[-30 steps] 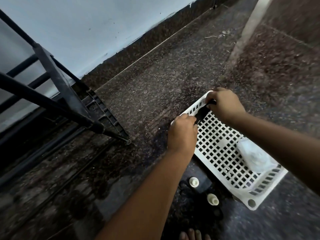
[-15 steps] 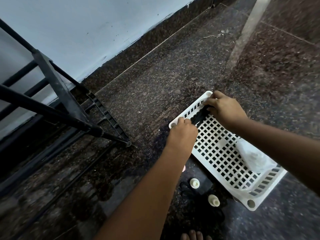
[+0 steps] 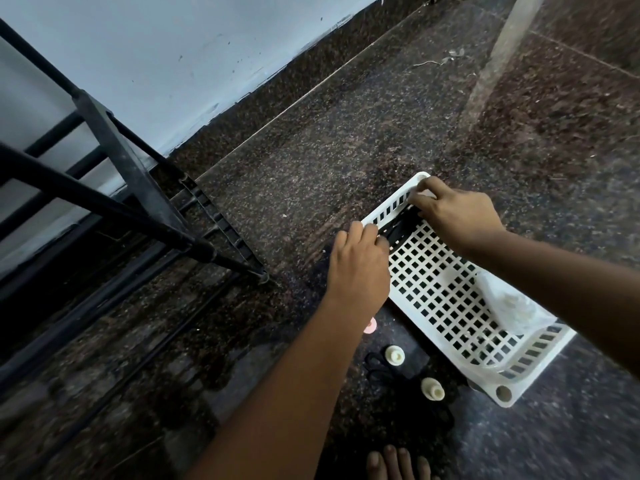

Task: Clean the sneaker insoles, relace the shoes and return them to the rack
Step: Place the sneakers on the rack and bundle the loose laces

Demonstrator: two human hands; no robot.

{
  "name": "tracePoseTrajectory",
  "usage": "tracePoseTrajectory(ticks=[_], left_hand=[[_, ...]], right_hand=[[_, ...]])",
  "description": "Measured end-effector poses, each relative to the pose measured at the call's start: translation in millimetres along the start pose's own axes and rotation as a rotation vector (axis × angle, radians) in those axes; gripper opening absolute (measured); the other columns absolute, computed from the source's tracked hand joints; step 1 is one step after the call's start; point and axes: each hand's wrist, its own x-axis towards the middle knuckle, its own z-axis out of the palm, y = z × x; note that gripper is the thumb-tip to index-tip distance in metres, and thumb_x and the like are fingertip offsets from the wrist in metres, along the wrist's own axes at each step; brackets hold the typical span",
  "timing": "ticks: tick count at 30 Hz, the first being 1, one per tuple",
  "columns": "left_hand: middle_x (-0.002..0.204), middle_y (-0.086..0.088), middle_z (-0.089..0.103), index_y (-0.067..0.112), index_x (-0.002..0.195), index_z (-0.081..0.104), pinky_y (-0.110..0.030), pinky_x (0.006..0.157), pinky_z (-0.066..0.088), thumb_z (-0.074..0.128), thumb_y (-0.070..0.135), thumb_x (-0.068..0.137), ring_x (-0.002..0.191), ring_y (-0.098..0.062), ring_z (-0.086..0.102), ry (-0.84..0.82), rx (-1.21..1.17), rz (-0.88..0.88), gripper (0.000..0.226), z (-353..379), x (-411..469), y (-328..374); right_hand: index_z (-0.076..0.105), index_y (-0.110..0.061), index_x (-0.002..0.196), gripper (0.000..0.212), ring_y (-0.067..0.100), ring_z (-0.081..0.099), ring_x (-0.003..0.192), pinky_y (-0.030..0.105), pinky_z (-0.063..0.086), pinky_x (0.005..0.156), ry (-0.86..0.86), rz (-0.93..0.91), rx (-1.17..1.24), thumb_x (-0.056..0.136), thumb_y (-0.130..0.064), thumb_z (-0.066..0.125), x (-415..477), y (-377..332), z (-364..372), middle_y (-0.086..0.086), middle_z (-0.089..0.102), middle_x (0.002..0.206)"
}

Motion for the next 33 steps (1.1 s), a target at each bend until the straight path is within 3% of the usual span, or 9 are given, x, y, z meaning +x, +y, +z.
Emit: tracePoseTrajectory(ticks=[3,8,13,16,20,23,28,30,33], left_hand=[[0.118,0.000,0.055,0.017,0.120,0.061,-0.032,0.092,0.034,0.061,0.025,0.088,0.109,-0.017,0.044,0.106,-0.184,-0.169,0.033,-7.0,-21.5,-11.2],[0.104,-0.008,0.061,0.013,0.101,0.069,-0.039,0.085,0.046,0.064,0.013,0.079,0.097,-0.028,0.053,0.199,-0.460,-0.531,0.022,2.4,-103.3,-41.2],[0.099,0.001,0.051,0.015,0.098,0.068,-0.020,0.075,0.044,0.065,0.006,0.083,0.084,-0.021,0.057,0.046,-0.614,-0.786,0.018,8.5,-197.2,-37.3],[0.094,0.001,0.054,0.014,0.097,0.069,-0.033,0.077,0.050,0.064,0.018,0.081,0.080,-0.023,0.059,0.009,-0.644,-0.824,0.018,10.8,-239.4,-22.3],[0.093,-0.001,0.061,0.017,0.094,0.070,-0.029,0.072,0.049,0.046,0.044,0.070,0.077,-0.021,0.062,-0.034,-0.712,-0.843,0.043,12.4,-277.0,1.0],[0.098,0.001,0.059,0.020,0.096,0.069,-0.029,0.077,0.050,0.051,0.034,0.071,0.082,-0.020,0.061,-0.118,-0.765,-0.886,0.034,7.6,-291.0,8.8],[0.104,0.001,0.060,0.022,0.099,0.068,-0.019,0.075,0.044,0.054,0.030,0.077,0.084,-0.017,0.060,-0.171,-0.774,-0.884,0.028,3.9,-304.6,6.4],[0.104,0.001,0.059,0.022,0.100,0.067,-0.020,0.076,0.044,0.059,0.024,0.082,0.085,-0.016,0.059,-0.156,-0.767,-0.882,0.020,3.6,-304.8,0.3],[0.103,0.001,0.060,0.021,0.097,0.067,-0.025,0.075,0.048,0.060,0.021,0.081,0.082,-0.017,0.059,-0.090,-0.766,-0.865,0.017,0.4,-300.1,-7.6]], right_hand=[[0.066,-0.011,0.098,0.020,0.029,0.059,0.051,0.021,0.033,0.038,0.112,-0.043,0.013,0.079,-0.005,0.071,-7.8,-16.2,-12.0,0.012,0.059,0.104],[0.066,-0.013,0.093,0.014,0.032,0.063,0.069,0.037,0.049,0.047,0.212,-0.082,0.305,0.089,-0.020,0.055,-37.4,-74.9,-26.5,0.007,0.063,0.091],[0.060,-0.012,0.097,0.012,0.034,0.064,0.085,0.039,0.050,0.063,-0.158,-0.169,0.390,0.087,-0.017,0.054,-75.9,-142.6,-28.8,0.009,0.062,0.097],[0.052,-0.017,0.109,0.019,0.031,0.061,0.097,0.036,0.045,0.066,-0.404,-0.229,0.228,0.091,-0.015,0.045,-98.2,-181.2,-24.9,0.004,0.055,0.113],[0.061,-0.010,0.104,0.042,0.030,0.065,0.079,0.026,0.030,0.039,-0.473,-0.285,-0.101,0.085,-0.012,0.024,-125.4,-217.3,-6.4,0.009,0.057,0.103],[0.071,-0.014,0.072,0.017,0.027,0.058,0.049,0.025,0.041,0.040,-0.477,-0.244,-0.299,0.068,-0.018,0.055,-143.9,-219.2,21.1,0.011,0.063,0.073],[0.068,-0.008,0.066,0.034,0.027,0.054,0.044,0.023,0.033,0.040,-0.380,-0.233,-0.329,0.072,-0.012,0.035,-152.9,-207.2,34.5,0.022,0.064,0.076],[0.068,-0.011,0.062,0.024,0.025,0.053,0.043,0.022,0.033,0.038,-0.341,-0.272,-0.361,0.070,-0.015,0.045,-148.1,-204.9,34.2,0.016,0.062,0.069],[0.069,-0.013,0.085,0.024,0.021,0.063,0.064,0.027,0.044,0.047,-0.406,-0.297,-0.363,0.077,-0.014,0.046,-139.8,-206.7,18.8,0.008,0.064,0.080]])
